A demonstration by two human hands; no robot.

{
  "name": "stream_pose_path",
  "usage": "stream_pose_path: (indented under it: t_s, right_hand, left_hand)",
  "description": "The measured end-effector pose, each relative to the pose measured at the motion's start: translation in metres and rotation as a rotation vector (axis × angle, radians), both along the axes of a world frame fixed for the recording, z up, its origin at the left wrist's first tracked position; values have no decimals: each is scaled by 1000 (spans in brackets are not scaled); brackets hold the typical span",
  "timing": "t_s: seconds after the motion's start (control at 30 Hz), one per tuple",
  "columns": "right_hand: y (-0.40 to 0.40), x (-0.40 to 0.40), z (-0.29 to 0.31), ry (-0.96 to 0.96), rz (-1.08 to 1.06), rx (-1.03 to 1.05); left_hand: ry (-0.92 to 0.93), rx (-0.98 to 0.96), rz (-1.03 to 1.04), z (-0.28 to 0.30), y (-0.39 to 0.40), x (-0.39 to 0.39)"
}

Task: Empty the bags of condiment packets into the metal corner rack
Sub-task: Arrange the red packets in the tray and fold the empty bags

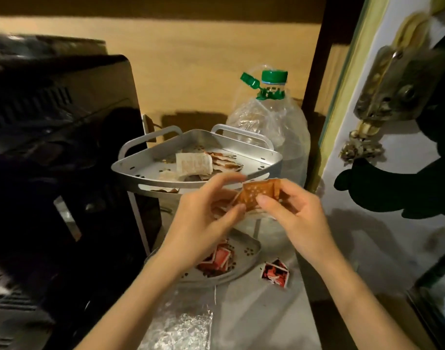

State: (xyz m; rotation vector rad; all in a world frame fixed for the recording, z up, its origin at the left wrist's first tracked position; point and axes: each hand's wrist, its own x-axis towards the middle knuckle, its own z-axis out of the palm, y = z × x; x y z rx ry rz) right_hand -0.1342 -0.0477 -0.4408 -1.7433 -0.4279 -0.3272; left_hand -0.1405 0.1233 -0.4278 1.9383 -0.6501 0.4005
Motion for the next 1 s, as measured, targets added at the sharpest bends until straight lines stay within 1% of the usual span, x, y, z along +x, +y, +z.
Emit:
stream_pose_path:
  t_s: [0.13,0.2,0.27,0.33,0.4,0.43,0.53,0.57,0.6,0.63,0.73,0.77,0.87,0.93,1.0]
  right_hand:
    - [21,28,44,-125,51,2]
    - [33,47,58,-158,55,16]
    - [42,67,66,-154,67,17]
    - [50,84,66,-146,54,-38]
    - [57,94,62,-202,-8,-172]
    - [61,98,59,-264,-50,-262]
    - [73,101,49,-542,-137,-595]
    - [75,101,47,-592,-131,-662]
    - [77,101,47,-593,-97,-704]
    - [78,101,47,-551,-46,-736]
    - [75,99,49,-320,120,-808]
    - [74,98,49,-287,139,-838]
    - [73,93,48,-278,140,-880]
    - [72,90,48,-264,145,-831]
    - [68,87,47,-260,132,-753]
  left_hand:
    - [-171,16,110,42,19,16]
    - [-221,46,200,54,29,31]
    - [-259,115,321,60,42,48]
    - [-270,209,432,60,55,64]
    - [-223,257,521,54,68,78]
    - [-185,270,560,49,72,83]
    - [-26,407,606,36,81,92]
    - [27,458,590,33,82,93]
    - [67,490,569,32,83,94]
    - [93,509,551,32,83,94]
    - [164,539,479,32,85,93]
    - [188,547,455,32,86,93]
    - [221,563,445,32,83,90]
    - [211,554,479,33,80,86]
    - [132,530,513,36,74,80]
